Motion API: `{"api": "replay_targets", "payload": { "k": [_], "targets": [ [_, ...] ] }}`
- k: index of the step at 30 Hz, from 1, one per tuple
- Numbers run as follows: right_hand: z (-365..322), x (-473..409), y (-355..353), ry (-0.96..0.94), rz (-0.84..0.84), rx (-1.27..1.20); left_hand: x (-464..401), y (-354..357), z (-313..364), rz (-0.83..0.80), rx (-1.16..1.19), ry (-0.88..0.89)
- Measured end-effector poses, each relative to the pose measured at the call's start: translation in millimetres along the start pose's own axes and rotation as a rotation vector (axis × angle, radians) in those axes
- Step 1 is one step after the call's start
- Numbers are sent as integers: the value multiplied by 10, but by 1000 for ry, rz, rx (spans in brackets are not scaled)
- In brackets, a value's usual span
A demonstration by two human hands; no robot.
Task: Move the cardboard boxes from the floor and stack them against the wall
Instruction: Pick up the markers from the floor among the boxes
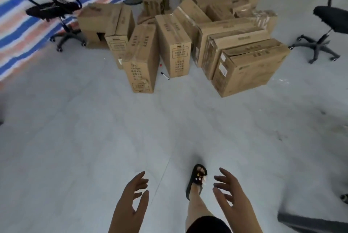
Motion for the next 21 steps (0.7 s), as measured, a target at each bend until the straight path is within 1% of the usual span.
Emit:
{"api": "replay_targets", "payload": {
  "k": [9, 15, 21],
  "targets": [
    [-640, -2393, -434, -38, -63, 31, -2000, 567, 578, 76, 57, -42],
    [-894, -3621, -105, -7, -178, 57, -3099, 650, 609, 126, 61, -99],
    [-1267, -5101, 445, -25, -184, 94, -4709, 490, 479, 116, 45, -111]
  ]
}}
Point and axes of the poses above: each hand's wrist, its own x-axis away from the middle knuckle, its own y-axis out of the palm, z = x × y, the point moved 7 cm from there along -x, towards the middle knuckle
